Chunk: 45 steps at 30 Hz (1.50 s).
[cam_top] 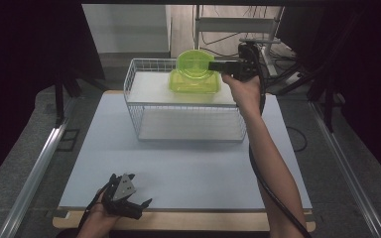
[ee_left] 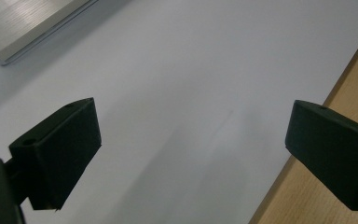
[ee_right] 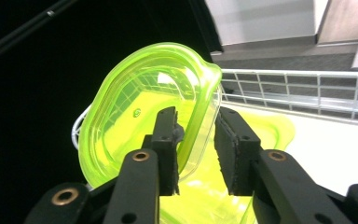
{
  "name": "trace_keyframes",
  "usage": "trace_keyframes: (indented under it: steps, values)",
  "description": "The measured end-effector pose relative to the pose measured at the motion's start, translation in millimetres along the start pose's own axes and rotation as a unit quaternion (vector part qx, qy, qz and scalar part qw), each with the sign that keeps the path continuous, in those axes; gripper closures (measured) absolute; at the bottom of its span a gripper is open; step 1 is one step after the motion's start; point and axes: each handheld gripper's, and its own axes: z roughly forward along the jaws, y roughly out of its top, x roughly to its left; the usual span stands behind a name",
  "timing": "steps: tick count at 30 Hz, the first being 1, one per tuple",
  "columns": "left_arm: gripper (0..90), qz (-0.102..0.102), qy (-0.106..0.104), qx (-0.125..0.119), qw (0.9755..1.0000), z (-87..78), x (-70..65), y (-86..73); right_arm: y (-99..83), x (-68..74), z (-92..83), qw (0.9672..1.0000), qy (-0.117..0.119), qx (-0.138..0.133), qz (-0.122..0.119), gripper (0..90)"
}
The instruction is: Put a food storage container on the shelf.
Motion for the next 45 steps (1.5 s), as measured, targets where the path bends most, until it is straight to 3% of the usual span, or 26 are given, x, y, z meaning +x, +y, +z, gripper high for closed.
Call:
trace_keyframes:
  steps: [8, 16, 28, 36, 45]
  values:
    - [3.3, 0.000, -0.001, 0.001, 1.0000, 0.1, -0.3, -0.1, 3.6, 7.4, 2.1, 0.9991, -0.030, 0.002, -0.029, 64.0]
    - [3.3, 0.001, -0.001, 0.001, 1.0000, 0.3, -0.4, -0.2, 5.6, 8.3, 0.6, 0.9989, -0.032, -0.002, -0.035, 62.2]
    - [3.0, -0.004, -0.003, -0.002, 1.0000, 0.1, -0.2, 0.3, -3.0, 6.0, -15.9, 0.9984, -0.006, -0.009, -0.055, 50.0]
    - [2.2, -0.008, -0.017, -0.006, 0.9998, -0.8, -0.8, 1.2, -15.6, 9.4, -26.8, 0.9964, -0.005, -0.009, -0.084, 44.7]
    - [2.3, -0.010, -0.015, -0.006, 0.9998, -0.4, -0.7, 0.9, -38.4, 11.0, -35.8, 0.9941, -0.003, -0.008, -0.108, 34.3]
